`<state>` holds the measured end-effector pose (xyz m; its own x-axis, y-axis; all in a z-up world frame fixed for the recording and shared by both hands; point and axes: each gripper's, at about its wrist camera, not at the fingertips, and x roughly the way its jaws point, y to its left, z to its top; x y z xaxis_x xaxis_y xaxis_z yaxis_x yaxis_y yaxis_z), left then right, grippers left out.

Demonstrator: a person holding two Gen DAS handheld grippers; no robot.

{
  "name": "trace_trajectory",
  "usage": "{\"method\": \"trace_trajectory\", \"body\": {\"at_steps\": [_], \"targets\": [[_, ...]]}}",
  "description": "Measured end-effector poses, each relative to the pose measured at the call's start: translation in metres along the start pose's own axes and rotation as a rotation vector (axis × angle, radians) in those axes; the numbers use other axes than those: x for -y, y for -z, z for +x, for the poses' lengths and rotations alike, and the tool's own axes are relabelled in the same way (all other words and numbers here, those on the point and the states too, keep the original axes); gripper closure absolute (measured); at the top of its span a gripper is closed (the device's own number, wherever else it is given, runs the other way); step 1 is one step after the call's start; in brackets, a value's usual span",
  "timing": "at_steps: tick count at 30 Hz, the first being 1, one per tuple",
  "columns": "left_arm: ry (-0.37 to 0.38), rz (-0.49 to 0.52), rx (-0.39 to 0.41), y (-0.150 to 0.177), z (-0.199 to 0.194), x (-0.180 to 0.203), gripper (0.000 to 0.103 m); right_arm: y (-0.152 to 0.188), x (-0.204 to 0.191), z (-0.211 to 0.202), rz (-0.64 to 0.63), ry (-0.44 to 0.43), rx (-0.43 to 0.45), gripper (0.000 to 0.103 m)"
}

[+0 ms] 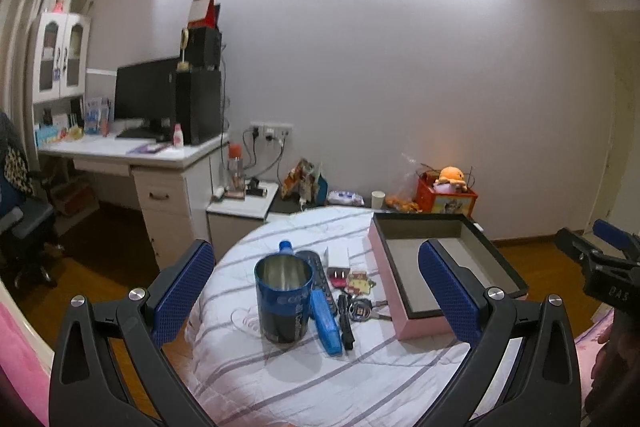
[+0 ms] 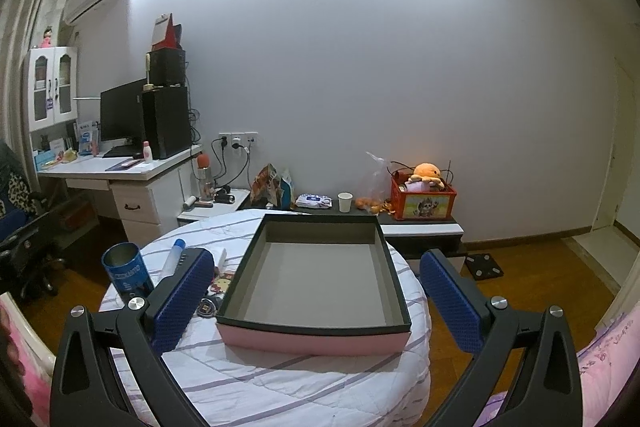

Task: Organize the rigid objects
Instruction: 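Grasp the blue metal cup with the left gripper while the right gripper grips the tray rim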

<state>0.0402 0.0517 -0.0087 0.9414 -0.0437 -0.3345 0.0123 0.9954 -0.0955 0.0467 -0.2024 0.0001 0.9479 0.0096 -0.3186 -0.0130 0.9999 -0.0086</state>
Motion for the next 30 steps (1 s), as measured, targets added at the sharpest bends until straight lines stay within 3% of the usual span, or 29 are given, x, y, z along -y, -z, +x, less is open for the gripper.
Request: {"method": "trace_trajectory", "body": {"at_steps": [6, 13, 30], "targets": [[0.004, -0.008, -0.013, 0.007, 0.010, -0.007, 0.000, 0.002, 0.010, 0.016, 0.003, 0.016, -0.026, 0.000], [-0.052, 0.046, -0.101, 0.019, 0.040, -0.009, 0.000, 0.006, 0.030, 0.039, 0.019, 0.042, -0.060, 0.000], [-0.133, 0.033, -0.267, 0.041, 0.103, -0.029, 0.000, 0.027, 0.085, 0.146, 0.053, 0.044, -0.326, 0.000]]}}
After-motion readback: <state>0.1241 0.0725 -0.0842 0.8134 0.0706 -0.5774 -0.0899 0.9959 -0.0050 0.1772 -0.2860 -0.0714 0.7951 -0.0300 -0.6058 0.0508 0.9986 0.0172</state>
